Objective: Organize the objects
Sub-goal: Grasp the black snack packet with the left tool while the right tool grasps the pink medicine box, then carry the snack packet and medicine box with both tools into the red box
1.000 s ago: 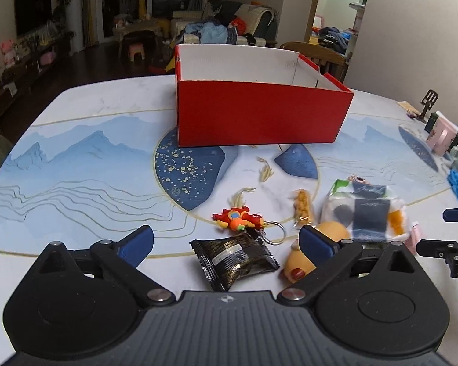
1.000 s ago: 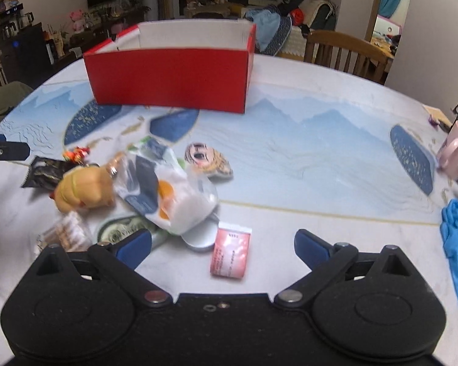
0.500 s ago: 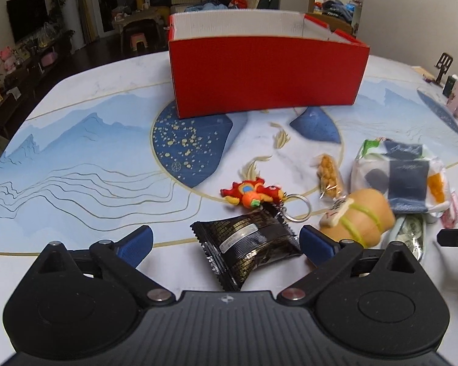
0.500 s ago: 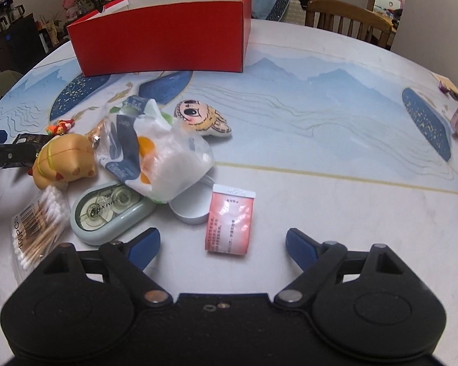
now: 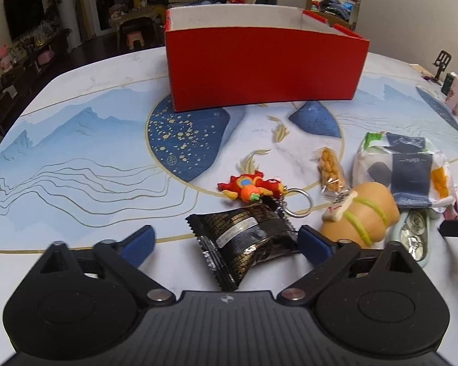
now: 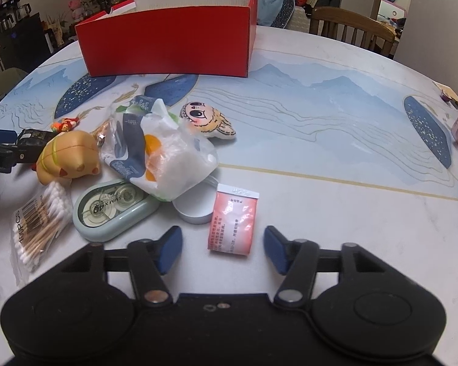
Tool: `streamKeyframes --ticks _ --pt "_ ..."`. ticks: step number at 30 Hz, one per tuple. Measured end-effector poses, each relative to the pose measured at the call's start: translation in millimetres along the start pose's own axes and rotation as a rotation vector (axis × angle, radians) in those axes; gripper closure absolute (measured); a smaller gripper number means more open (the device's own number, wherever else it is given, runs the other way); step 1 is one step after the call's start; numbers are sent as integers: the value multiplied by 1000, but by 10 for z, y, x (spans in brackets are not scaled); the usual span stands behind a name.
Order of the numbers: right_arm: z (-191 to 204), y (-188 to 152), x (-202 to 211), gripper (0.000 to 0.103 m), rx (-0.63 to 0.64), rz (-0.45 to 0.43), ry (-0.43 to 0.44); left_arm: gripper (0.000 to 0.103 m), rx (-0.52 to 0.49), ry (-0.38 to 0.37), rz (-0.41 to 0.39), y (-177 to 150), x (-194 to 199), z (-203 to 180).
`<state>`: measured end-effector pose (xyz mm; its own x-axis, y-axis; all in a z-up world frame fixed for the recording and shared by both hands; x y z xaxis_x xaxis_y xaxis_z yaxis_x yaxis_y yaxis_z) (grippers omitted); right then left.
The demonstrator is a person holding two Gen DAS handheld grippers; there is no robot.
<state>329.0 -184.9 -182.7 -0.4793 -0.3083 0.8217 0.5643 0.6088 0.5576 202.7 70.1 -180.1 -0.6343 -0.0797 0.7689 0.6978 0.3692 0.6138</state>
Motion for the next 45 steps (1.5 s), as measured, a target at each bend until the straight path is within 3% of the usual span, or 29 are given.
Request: streamKeyframes --ticks 4,7,8,14,25,32,45 --pt "-29 -9 15 65 -13 3 -16 40 7 -47 15 -12 32 -44" --pt "-48 -16 28 76 -28 4 -20 46 1 -50 6 -11 66 -69" --pt "-50 -17 34 76 -31 3 -23 51 4 -47 -1 -5 80 -66" --pt "-57 -15 133 76 -26 -20 -41 59 60 -51 9 14 128 6" --pt "-25 100 490 76 -34 -74 -18 63 166 -70 -7 -6 401 158" --pt "14 280 750 76 -46 -115 20 63 259 -121 -31 14 703 217" --pt "78 900 1123 76 34 -244 28 63 257 -192 -103 406 1121 -47"
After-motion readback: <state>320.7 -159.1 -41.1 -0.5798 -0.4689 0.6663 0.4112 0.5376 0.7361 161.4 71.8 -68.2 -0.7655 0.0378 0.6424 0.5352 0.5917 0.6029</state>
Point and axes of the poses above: each gripper's, at about its wrist camera, not at the fingertips, and x roughly against the way its jaws point, z to its left, y to its top, the point moved 7 cm from there along -x, roughly the way its jaws point, and after that the axes turned 15 degrees about x, right-handed, at the moved point
